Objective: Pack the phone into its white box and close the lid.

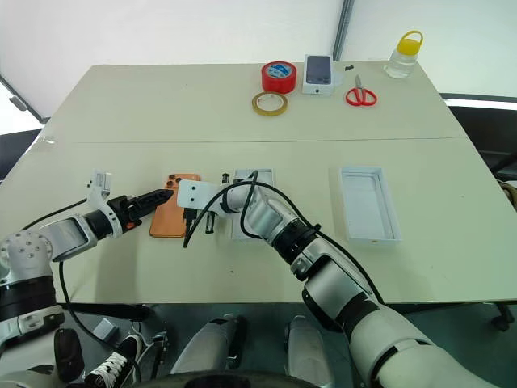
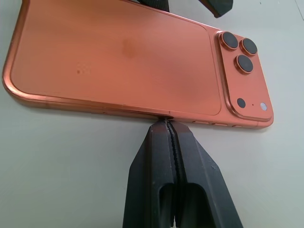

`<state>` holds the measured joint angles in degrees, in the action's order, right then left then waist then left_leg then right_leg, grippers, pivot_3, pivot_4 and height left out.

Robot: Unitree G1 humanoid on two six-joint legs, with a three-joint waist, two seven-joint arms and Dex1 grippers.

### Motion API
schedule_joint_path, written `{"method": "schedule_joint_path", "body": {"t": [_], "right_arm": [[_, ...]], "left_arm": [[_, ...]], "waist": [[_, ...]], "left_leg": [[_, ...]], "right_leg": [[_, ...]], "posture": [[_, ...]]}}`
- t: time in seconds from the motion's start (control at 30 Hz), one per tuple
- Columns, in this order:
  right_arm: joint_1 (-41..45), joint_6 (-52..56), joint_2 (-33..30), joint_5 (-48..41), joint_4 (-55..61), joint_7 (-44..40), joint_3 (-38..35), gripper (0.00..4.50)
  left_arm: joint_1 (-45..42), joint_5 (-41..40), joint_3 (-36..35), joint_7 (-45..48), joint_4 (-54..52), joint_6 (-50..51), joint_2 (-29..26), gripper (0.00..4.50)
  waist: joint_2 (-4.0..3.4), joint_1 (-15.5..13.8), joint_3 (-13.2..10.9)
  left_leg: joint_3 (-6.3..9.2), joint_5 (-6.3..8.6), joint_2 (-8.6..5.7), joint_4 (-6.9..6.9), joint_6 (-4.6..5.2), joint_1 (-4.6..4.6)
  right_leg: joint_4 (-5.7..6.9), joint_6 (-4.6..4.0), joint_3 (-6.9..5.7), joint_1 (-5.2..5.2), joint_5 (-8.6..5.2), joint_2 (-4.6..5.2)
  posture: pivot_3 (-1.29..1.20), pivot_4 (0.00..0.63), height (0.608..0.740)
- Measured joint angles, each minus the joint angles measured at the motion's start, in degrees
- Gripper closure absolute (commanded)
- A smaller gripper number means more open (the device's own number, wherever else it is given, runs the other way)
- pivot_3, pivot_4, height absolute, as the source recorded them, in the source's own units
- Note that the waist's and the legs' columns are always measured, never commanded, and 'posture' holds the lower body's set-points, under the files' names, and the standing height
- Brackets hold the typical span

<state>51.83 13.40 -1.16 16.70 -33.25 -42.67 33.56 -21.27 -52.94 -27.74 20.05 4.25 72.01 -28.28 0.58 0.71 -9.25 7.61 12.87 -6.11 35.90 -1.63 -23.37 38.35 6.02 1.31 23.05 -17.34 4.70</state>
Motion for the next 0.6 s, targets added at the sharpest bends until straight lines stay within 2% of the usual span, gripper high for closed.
{"method": "schedule_joint_path", "body": {"t": [0.17, 0.4, 0.6], "right_arm": [[-0.07, 0.01, -0.01, 0.20, -0.03, 0.02, -0.46, 4.46], [-0.28, -0.16, 0.30, 0.51, -0.04, 0.42, -0.46, 4.46], [-0.30, -0.39, 0.29, 0.55, -0.08, 0.65, -0.45, 4.46]], "left_arm": [[-1.17, 1.52, 0.59, -2.05, -2.19, 2.53, 0.46, 0.00], [-4.57, 1.23, 1.56, -5.22, -4.69, 9.36, 4.40, 0.00], [-4.70, 1.29, 0.34, -5.58, -4.55, 9.77, 5.61, 0.00]], "waist": [[0.00, 0.03, 0.00], [0.02, 0.38, 0.01], [0.02, 0.40, 0.01]], "left_leg": [[0.00, 0.00, 0.00, 0.00, 0.00, 0.00], [0.01, -0.01, 0.01, 0.00, -0.01, 0.00], [0.01, -0.01, 0.01, 0.00, -0.02, 0.00]], "right_leg": [[0.00, 0.00, 0.00, 0.00, 0.00, 0.00], [0.01, 0.01, 0.00, 0.01, 0.00, -0.02], [0.00, 0.01, 0.00, 0.01, 0.00, -0.02]], "posture": [[0.00, 0.150, 0.740], [0.00, 0.150, 0.740], [0.00, 0.150, 0.740]]}}
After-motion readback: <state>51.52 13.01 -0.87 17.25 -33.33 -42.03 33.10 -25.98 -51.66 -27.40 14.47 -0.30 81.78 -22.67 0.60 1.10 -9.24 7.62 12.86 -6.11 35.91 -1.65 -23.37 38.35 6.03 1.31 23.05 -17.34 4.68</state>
